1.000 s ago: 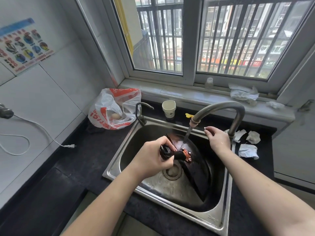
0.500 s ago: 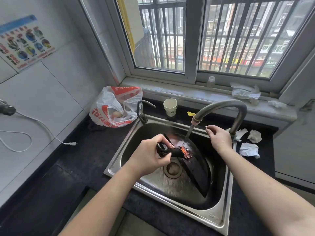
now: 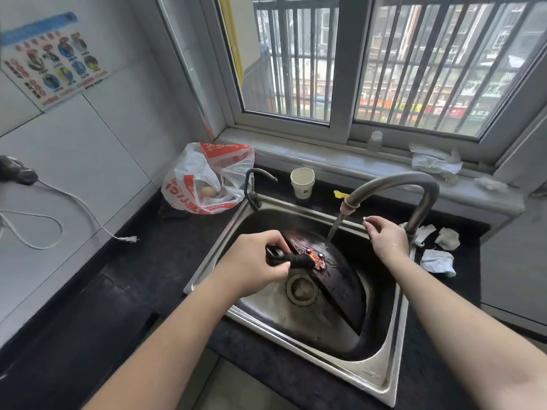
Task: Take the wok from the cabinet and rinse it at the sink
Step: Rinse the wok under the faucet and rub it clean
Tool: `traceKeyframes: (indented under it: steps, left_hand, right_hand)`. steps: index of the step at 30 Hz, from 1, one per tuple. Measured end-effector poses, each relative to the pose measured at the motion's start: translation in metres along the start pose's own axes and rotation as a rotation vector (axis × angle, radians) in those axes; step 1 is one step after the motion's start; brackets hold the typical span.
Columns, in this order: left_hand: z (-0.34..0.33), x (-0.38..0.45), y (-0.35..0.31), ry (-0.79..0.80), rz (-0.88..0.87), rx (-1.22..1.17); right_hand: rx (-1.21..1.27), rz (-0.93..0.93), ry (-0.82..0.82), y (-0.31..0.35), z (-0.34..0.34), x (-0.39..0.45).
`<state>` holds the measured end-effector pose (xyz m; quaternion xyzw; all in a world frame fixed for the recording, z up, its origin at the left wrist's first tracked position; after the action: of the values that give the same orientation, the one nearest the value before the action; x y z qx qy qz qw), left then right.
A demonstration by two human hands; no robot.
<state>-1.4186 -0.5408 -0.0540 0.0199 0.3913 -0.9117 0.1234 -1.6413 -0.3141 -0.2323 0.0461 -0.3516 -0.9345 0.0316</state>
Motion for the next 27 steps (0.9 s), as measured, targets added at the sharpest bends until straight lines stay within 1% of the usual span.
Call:
traceKeyframes:
  steps: [2,7,9,12,14,16,20,21,22,24,27]
  left_hand:
    - [0.005,0.0,0.001,0.014,0.049,0.045]
    - [0.013,-0.004,0.005,0.12,0.125,0.189]
    - [0.016,-0.007,0.009,0.132,0.15,0.207]
    - [0.017,-0.009,0.018,0.122,0.182,0.17]
    - [0.018,-0.009,0.024,0.128,0.21,0.196]
    - [0.017,-0.01,0.032,0.197,0.275,0.268]
    - [0.01,-0.013,0.056,0.414,0.458,0.377]
    - [0.009,-0.014,0.062,0.435,0.482,0.422]
    - [0.009,-0.015,0.068,0.424,0.488,0.489]
    - [0.012,-0.018,0.078,0.311,0.447,0.637]
    - [0.009,-0.026,0.086,0.126,0.388,0.667]
  right_hand:
    - [0.001,-0.005,0.001,-0.001,0.0,0.0]
    - [0.013,-0.009,0.002,-0.001,-0.002,0.001]
    - [0.01,-0.007,0.001,-0.002,-0.002,0.001]
    - [0.002,-0.005,0.003,-0.002,-0.002,0.0]
    - [0.003,-0.007,0.003,-0.001,-0.002,0.0]
    - [0.003,-0.011,0.002,-0.001,-0.001,0.0]
    - [-0.015,-0.015,0.0,-0.001,-0.001,-0.001]
    - [-0.016,-0.013,-0.001,0.0,-0.001,-0.001]
    - [-0.012,-0.013,0.001,0.0,-0.001,-0.001]
    - [-0.01,-0.014,0.0,0.0,-0.001,-0.002]
    - [-0.012,-0.012,-0.008,-0.002,-0.002,-0.001]
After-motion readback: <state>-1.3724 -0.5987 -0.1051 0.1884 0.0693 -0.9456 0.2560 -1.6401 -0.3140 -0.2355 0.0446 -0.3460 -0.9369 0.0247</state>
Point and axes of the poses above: each hand's wrist, its own x-axis towards the middle knuckle, its own z-axis out of the back of the hand, y = z × x, the point moved 6 cm from there along x, towards the middle knuckle, and after that the axes turned 9 degrees about -x, right-handed, at the moved point
